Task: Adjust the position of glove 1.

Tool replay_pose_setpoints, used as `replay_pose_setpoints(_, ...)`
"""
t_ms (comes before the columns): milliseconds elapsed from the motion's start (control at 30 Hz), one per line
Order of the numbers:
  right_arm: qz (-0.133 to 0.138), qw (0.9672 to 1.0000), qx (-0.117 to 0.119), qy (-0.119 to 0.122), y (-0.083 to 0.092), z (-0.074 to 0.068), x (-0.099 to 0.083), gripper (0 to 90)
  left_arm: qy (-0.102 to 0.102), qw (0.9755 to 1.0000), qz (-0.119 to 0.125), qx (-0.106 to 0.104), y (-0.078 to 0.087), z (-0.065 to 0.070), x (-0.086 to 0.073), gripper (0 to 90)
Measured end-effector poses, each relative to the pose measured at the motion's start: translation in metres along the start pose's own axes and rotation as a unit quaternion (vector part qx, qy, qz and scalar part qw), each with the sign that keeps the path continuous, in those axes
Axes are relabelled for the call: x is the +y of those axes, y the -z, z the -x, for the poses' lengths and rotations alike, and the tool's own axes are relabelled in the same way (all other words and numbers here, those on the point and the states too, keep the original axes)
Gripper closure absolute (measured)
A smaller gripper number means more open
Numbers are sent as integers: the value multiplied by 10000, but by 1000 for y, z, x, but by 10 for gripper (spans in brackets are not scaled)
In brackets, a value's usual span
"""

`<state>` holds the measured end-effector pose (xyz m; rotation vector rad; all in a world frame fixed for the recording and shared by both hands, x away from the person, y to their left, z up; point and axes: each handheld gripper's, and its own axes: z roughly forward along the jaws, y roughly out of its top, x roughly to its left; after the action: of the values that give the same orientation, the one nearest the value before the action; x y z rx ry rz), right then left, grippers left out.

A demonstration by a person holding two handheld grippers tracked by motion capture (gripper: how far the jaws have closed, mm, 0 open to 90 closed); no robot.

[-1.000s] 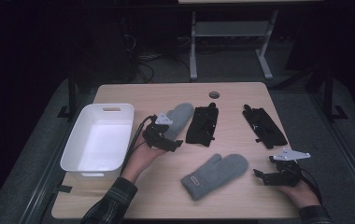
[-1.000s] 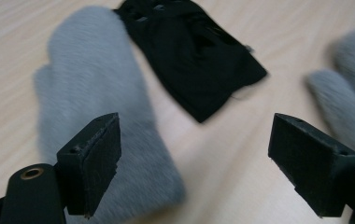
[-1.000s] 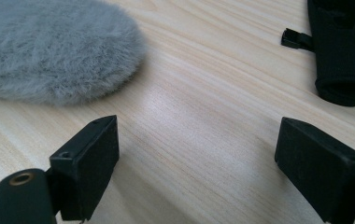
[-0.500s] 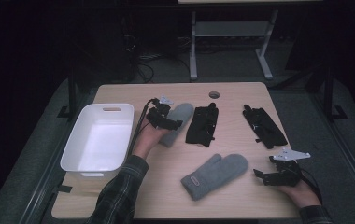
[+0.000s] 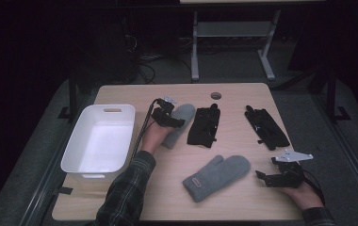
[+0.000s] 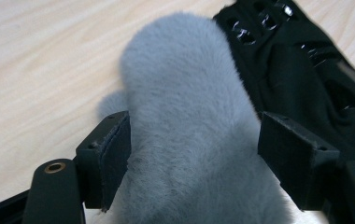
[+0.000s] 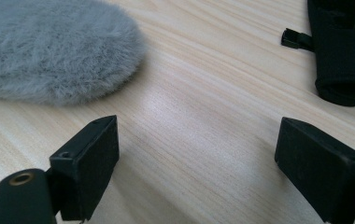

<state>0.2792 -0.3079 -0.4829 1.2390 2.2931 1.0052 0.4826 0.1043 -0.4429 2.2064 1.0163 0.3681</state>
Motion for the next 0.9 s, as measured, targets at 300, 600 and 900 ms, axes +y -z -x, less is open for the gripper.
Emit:
replay_pose_setpoints(300,-1,10000,-1,2,0,0,0,135,-106,9997,-178,118,-16,3,-7,285)
replay_pose_setpoints(600,0,10000,-15,-12,0,0,0,135,-300,9994,-108,131,-12,0,-12,583)
replay_pose_setpoints(900,0,10000,-20,-22,0,0,0,136,-233,9996,86,-145,-3,-4,-13,732)
